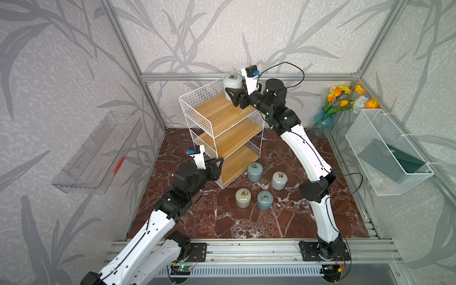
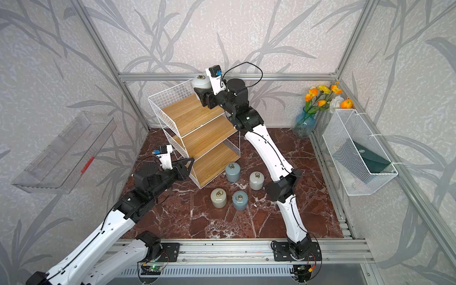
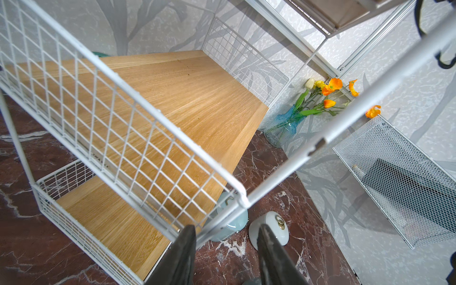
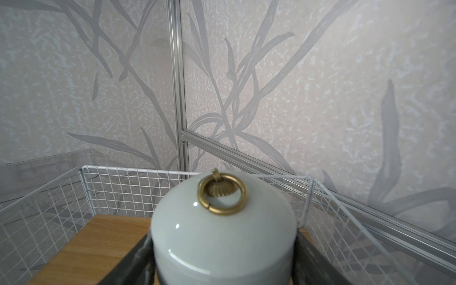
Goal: Remove the tea canisters from the shelf
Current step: Pick up the tea canister from the shelf, then place the tea canister at the center of the board.
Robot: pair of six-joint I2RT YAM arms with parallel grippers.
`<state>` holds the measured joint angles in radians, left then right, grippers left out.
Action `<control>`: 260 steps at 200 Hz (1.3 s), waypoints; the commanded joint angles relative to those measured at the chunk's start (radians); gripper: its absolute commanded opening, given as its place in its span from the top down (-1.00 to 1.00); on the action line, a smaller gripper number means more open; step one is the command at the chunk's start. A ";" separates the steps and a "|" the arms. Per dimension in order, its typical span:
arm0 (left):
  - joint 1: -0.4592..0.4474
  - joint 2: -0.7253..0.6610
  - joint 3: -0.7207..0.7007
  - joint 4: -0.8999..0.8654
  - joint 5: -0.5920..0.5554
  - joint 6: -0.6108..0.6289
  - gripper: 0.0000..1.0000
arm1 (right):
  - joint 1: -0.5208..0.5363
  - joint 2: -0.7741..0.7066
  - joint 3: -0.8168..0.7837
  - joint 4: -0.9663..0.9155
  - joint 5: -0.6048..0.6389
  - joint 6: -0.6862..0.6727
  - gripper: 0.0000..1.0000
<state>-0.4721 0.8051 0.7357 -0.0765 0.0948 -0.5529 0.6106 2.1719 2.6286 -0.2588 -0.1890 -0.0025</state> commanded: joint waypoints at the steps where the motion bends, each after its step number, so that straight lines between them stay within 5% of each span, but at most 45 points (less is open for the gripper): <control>1: -0.005 -0.019 -0.008 0.002 -0.008 -0.007 0.15 | 0.002 -0.164 -0.098 0.176 -0.014 -0.015 -0.09; 52: -0.004 -0.020 -0.001 -0.014 -0.006 -0.003 0.15 | -0.042 -0.564 -0.636 0.362 0.033 -0.047 -0.10; 160: -0.006 -0.036 -0.004 -0.066 -0.042 0.020 0.14 | -0.142 -1.370 -1.821 0.443 0.401 0.032 -0.12; 218: -0.006 0.007 0.001 -0.061 -0.028 0.012 0.15 | -0.144 -1.563 -2.133 0.444 0.529 0.113 -0.13; 260: -0.006 0.009 -0.018 -0.045 -0.028 -0.007 0.15 | -0.159 -1.505 -2.249 0.501 0.584 0.170 -0.16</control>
<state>-0.4725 0.8169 0.7319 -0.1371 0.0689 -0.5533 0.4603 0.6399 0.4007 0.0784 0.3244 0.1001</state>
